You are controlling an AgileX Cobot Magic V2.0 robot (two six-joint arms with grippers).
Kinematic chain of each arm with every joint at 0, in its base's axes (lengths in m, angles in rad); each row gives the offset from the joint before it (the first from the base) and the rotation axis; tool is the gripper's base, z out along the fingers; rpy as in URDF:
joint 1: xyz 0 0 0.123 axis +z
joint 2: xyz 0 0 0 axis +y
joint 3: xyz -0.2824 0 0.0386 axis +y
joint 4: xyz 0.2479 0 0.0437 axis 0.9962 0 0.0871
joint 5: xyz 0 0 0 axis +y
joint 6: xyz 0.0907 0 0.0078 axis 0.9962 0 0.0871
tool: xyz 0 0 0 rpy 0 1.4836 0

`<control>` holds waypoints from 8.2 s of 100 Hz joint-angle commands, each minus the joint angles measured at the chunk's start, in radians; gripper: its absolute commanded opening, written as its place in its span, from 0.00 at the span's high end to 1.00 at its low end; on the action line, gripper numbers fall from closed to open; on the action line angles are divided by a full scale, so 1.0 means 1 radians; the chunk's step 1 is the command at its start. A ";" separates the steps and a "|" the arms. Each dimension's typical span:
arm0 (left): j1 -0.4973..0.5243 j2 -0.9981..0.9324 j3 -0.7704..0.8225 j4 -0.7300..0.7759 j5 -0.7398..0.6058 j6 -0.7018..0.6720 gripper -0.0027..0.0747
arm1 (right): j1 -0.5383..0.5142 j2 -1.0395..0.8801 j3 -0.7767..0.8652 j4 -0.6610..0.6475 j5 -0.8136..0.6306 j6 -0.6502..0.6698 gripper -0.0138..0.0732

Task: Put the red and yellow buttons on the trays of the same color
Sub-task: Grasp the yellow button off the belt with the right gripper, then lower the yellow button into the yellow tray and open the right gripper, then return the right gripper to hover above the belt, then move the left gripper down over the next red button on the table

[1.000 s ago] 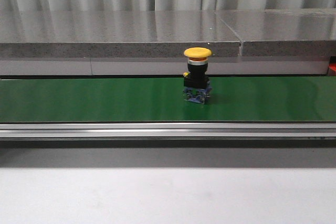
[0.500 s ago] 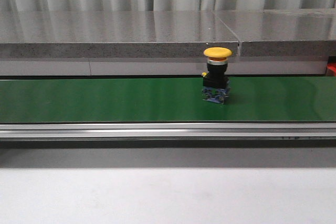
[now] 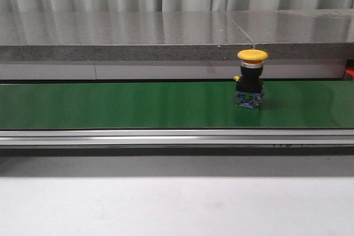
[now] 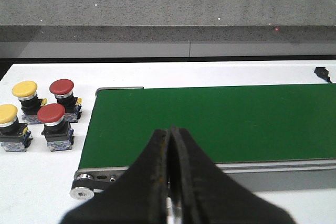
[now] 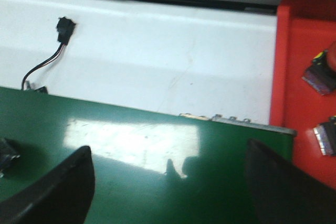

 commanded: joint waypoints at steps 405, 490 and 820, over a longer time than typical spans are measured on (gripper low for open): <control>-0.009 0.009 -0.025 -0.014 -0.076 0.001 0.99 | -0.499 0.322 0.137 0.016 -0.370 0.203 0.38; -0.009 0.009 -0.025 -0.014 -0.076 0.001 0.99 | -0.268 -0.094 0.137 0.083 -0.405 0.142 0.20; 0.109 0.529 -0.371 0.304 0.000 -0.473 0.19 | 0.168 -0.868 0.600 0.083 -0.426 -0.026 0.92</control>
